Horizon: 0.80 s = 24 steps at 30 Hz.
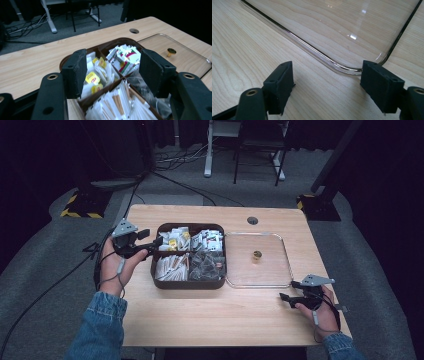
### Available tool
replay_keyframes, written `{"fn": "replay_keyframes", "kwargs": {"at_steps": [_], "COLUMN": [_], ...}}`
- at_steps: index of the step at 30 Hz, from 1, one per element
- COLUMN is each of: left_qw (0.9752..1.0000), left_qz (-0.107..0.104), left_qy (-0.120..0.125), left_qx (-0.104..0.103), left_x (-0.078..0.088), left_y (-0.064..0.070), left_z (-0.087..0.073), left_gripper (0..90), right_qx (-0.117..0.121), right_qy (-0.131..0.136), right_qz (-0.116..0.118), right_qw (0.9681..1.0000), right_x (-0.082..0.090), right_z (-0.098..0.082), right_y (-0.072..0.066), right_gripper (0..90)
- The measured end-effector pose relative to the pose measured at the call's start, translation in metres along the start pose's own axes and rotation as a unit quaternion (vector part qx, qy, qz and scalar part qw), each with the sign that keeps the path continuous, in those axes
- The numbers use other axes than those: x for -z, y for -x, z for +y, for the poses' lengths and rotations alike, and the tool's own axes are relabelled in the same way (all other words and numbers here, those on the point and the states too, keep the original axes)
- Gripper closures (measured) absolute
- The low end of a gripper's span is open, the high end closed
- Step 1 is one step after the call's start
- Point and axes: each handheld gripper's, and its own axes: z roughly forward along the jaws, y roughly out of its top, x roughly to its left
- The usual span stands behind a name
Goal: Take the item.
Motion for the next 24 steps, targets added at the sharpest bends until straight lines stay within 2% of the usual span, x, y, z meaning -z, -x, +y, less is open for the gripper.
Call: {"fn": "replay_keyframes", "kwargs": {"at_steps": [1,2,4,11,13,18,24], "left_qw": [1.0000,1.0000,0.9999,1.0000,0.9999,0.9997,0.9989], "left_qz": [-0.006,-0.006,-0.005,0.001,0.009,0.012,0.014], "left_qy": [-0.003,-0.003,-0.010,-0.004,-0.008,-0.021,-0.044], "left_qx": [0.004,0.004,0.004,-0.002,-0.001,0.008,0.006], "left_x": [-0.008,-0.008,-0.022,-0.045,-0.055,-0.072,-0.087], "left_y": [-0.003,-0.003,-0.005,-0.007,-0.012,-0.022,-0.014], "left_z": [0.003,0.003,0.006,0.014,0.018,0.017,0.017], "left_gripper": [39.8,39.8,39.8,39.6,39.2,39.6,41.8], "right_qx": [-0.001,-0.001,0.000,-0.002,-0.001,-0.001,-0.001], "right_qy": [0.000,0.000,0.000,0.001,0.001,0.001,0.001], "right_qz": [0.000,0.000,0.000,0.000,0.000,0.000,0.000], "right_qw": [1.0000,1.0000,1.0000,1.0000,1.0000,1.0000,1.0000], "right_x": [0.000,0.000,0.000,0.000,0.000,0.000,0.000], "right_z": [0.000,0.000,0.000,0.000,0.000,0.000,0.000], "right_y": [0.000,0.000,0.000,0.000,0.000,0.000,0.000], "right_gripper": [26.5,26.5,26.5,26.9,26.8,26.9,26.9]}}
